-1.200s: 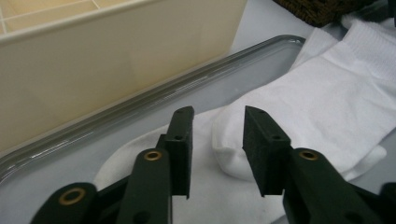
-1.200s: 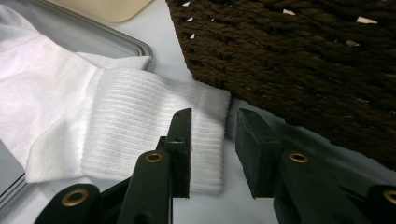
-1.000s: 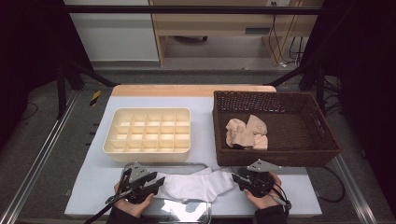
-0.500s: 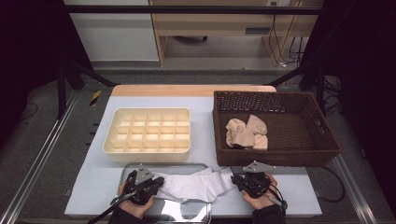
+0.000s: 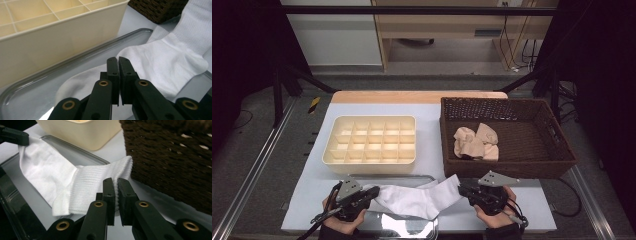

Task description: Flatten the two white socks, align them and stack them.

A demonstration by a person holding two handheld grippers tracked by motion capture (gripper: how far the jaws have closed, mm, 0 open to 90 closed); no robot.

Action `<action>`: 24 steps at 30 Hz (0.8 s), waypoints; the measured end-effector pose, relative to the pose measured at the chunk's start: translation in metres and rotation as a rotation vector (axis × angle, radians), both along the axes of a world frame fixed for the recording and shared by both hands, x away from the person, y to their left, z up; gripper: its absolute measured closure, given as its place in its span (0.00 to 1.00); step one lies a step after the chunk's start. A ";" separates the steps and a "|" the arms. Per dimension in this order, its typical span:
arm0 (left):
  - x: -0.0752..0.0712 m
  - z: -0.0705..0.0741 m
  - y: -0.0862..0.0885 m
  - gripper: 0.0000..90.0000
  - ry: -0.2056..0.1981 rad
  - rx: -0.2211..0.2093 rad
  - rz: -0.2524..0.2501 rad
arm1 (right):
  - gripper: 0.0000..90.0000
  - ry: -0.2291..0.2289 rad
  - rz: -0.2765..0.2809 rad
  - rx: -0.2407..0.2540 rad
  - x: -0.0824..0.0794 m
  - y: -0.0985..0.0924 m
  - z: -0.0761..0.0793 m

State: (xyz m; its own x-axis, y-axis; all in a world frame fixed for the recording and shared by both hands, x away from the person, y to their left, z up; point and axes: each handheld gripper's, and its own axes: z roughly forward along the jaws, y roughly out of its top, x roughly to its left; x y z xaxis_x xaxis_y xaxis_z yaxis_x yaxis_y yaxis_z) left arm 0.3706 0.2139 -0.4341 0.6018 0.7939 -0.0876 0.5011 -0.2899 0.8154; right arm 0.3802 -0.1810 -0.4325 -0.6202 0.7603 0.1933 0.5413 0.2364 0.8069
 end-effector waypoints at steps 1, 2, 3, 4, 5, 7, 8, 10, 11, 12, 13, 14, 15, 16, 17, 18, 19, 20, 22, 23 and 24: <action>0.000 0.001 0.003 0.97 0.000 -0.002 0.003 | 0.95 -0.004 0.008 -0.001 0.000 0.002 0.001; 0.000 0.002 0.006 0.97 0.000 -0.001 0.007 | 0.95 -0.006 0.014 -0.004 -0.001 0.004 0.002; 0.000 0.002 0.009 0.97 -0.002 -0.005 0.010 | 0.95 -0.008 0.021 -0.006 -0.001 0.006 0.003; 0.000 0.003 0.013 0.97 0.002 -0.001 0.011 | 0.95 -0.007 0.027 -0.008 -0.002 0.008 0.004; 0.000 0.003 0.015 0.97 0.005 -0.008 0.019 | 0.95 -0.010 0.032 -0.011 -0.002 0.010 0.005; 0.000 0.003 0.021 0.97 0.010 -0.013 0.024 | 0.95 -0.013 0.043 -0.005 -0.003 0.013 0.006; 0.000 0.003 0.023 0.97 0.012 -0.012 0.027 | 0.95 -0.015 0.048 -0.002 -0.003 0.015 0.007; 0.000 0.002 0.028 0.97 0.019 -0.010 0.035 | 0.95 -0.013 0.055 0.005 -0.002 0.018 0.009; 0.001 0.001 0.031 0.97 0.023 -0.012 0.042 | 0.95 -0.013 0.060 0.006 -0.002 0.020 0.009; 0.001 0.000 0.034 0.97 0.029 -0.014 0.047 | 0.95 -0.012 0.063 0.007 -0.001 0.022 0.010; 0.001 0.000 0.036 0.97 0.031 -0.015 0.052 | 0.95 -0.005 0.063 0.007 0.000 0.023 0.010; 0.001 -0.001 0.039 0.97 0.036 -0.015 0.060 | 0.95 -0.006 0.066 0.007 0.001 0.025 0.010; 0.001 -0.001 0.042 0.97 0.037 -0.012 0.062 | 0.95 -0.005 0.073 0.008 0.002 0.027 0.010; 0.001 -0.002 0.043 0.97 0.038 -0.015 0.070 | 0.95 0.001 0.074 0.009 0.002 0.029 0.010; 0.002 -0.003 0.046 0.97 0.041 -0.010 0.071 | 0.95 -0.001 0.079 0.008 0.003 0.031 0.010; 0.003 -0.004 0.048 0.97 0.044 -0.013 0.076 | 0.95 0.004 0.081 0.007 0.004 0.033 0.009; 0.004 -0.006 0.049 0.97 0.048 -0.016 0.077 | 0.95 0.007 0.083 0.005 0.005 0.034 0.008; 0.005 -0.007 0.050 0.97 0.054 -0.016 0.074 | 0.95 0.006 0.085 0.002 0.006 0.035 0.007; 0.007 -0.010 0.052 0.97 0.064 -0.010 0.074 | 0.95 0.018 0.085 -0.002 0.007 0.037 0.003; 0.008 -0.011 0.052 0.97 0.069 -0.008 0.076 | 0.95 0.027 0.085 -0.002 0.008 0.038 0.001; 0.008 -0.012 0.052 0.97 0.070 -0.007 0.077 | 0.95 0.036 0.087 -0.005 0.009 0.039 -0.002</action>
